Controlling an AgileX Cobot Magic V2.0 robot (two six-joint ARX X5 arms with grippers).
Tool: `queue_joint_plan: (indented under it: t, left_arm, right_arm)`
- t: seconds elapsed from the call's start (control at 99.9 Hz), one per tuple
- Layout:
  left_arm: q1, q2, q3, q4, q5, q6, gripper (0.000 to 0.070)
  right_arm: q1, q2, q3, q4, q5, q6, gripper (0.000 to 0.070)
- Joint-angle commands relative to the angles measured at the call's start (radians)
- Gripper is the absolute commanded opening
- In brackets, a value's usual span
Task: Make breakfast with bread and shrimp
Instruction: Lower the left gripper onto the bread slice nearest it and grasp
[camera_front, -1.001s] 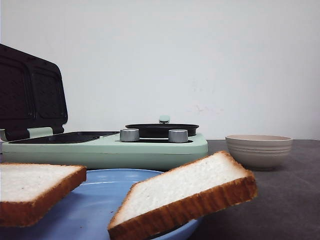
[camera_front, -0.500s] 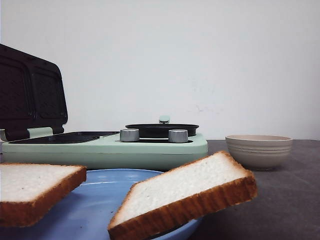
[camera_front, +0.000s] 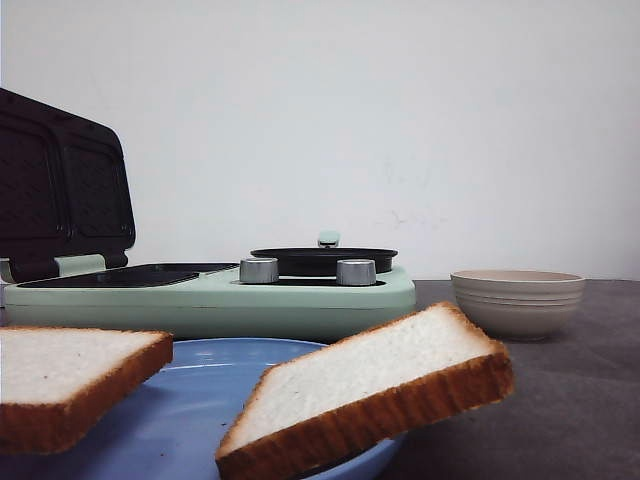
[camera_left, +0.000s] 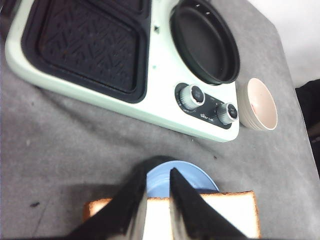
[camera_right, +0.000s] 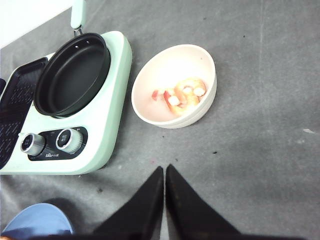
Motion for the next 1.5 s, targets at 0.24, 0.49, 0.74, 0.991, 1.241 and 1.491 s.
queue_joint_plan:
  t: [0.24,0.49,0.74,0.991,1.241,1.491]
  left_arm:
    - [0.002,0.015,0.014,-0.119,0.004,0.068,0.0051]
    - [0.001,0.096,0.014,-0.244,0.074,0.157,0.0526]
    - [-0.013,0.227,0.013,-0.348,0.095,0.243,0.0523]
    - [-0.05,0.37,0.012,-0.353,0.09,0.284,0.0516]
    - [-0.123,0.51,0.012,-0.309,0.091,0.291,0.0515]
    - [-0.207,0.591,0.012,-0.278,0.09,0.291,0.0515]
  right_arm:
    - [0.0,0.006,0.016,-0.035,-0.125,-0.072,0.0012]
    - [0.0,0.006,0.016,-0.037,-0.187,-0.092,0.0413]
    - [0.0,0.006,0.016,-0.029,-0.182,-0.092,0.0412]
    - [0.0,0.006,0.016,-0.03,-0.186,-0.09,0.0412]
    - [0.0,0.006,0.016,-0.032,-0.187,-0.09,0.0412]
    - [0.0,0.006,0.016,-0.034,-0.192,-0.09,0.0412]
